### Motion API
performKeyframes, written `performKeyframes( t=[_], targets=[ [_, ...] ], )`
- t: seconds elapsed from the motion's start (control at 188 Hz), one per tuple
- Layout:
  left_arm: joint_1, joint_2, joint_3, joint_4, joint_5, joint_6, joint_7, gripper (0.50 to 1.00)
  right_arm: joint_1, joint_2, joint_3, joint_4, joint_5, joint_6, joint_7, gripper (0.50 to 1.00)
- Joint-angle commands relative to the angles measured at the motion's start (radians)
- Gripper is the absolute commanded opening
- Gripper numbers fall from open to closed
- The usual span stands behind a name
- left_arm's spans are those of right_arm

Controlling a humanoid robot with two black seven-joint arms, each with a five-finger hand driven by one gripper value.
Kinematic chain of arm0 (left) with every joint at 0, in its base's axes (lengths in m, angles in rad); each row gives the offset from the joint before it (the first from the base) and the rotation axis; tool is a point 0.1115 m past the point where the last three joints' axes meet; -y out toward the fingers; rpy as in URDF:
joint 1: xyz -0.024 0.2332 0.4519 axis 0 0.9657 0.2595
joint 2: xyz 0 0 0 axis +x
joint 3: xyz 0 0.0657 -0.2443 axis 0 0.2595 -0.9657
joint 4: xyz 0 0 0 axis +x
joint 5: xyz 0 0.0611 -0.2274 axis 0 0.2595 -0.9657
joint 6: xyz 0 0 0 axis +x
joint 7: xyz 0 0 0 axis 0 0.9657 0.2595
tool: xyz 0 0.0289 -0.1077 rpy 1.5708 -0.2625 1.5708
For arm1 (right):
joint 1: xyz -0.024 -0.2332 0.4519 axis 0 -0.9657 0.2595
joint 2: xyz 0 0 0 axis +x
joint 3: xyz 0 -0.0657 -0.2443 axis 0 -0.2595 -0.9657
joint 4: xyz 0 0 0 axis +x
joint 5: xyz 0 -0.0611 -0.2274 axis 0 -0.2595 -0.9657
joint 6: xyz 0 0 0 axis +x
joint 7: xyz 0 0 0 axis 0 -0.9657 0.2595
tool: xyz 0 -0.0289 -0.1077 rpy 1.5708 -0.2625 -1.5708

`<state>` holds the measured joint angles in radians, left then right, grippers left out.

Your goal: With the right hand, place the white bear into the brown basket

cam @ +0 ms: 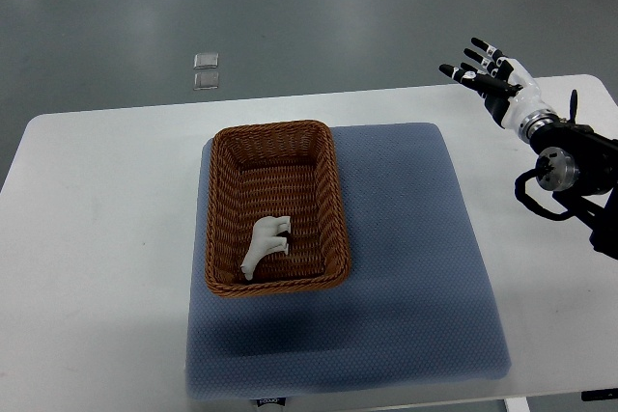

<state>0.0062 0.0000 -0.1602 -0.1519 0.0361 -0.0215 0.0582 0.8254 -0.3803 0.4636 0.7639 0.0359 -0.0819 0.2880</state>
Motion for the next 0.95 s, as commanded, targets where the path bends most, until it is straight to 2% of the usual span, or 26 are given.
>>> performKeyframes(
  t=[0.0, 0.085, 0.346, 0.479, 0.612, 0.809, 0.947],
  targets=[
    [0.0, 0.0, -0.001, 0.0, 0.001, 0.0, 0.0, 1.0, 0.0, -0.002, 0.018, 0.0, 0.055, 0.005, -0.049, 0.926],
    [0.0, 0.0, 0.001, 0.0, 0.001, 0.0, 0.0, 1.0, -0.003, -0.002, 0.02, 0.0, 0.055, 0.022, -0.075, 0.926],
    [0.0, 0.0, 0.001, 0.0, -0.001, 0.0, 0.0, 1.0, -0.045, -0.002, 0.041, 0.0, 0.038, 0.116, -0.064, 0.928],
    [0.0, 0.0, 0.001, 0.0, -0.001, -0.001, 0.0, 1.0, -0.046, 0.0, 0.041, 0.0, 0.03, 0.123, -0.059, 0.928],
    [0.0, 0.0, -0.001, 0.0, 0.001, 0.0, 0.0, 1.0, -0.046, 0.005, 0.043, 0.0, 0.027, 0.123, -0.007, 0.928],
    [0.0, 0.0, 0.001, 0.0, 0.001, 0.0, 0.0, 1.0, -0.048, 0.001, 0.041, -0.018, 0.027, 0.117, 0.106, 0.928],
    [0.0, 0.0, -0.001, 0.0, -0.001, 0.0, 0.0, 1.0, -0.057, 0.006, 0.041, -0.025, 0.029, 0.123, 0.142, 0.928]
  ],
)
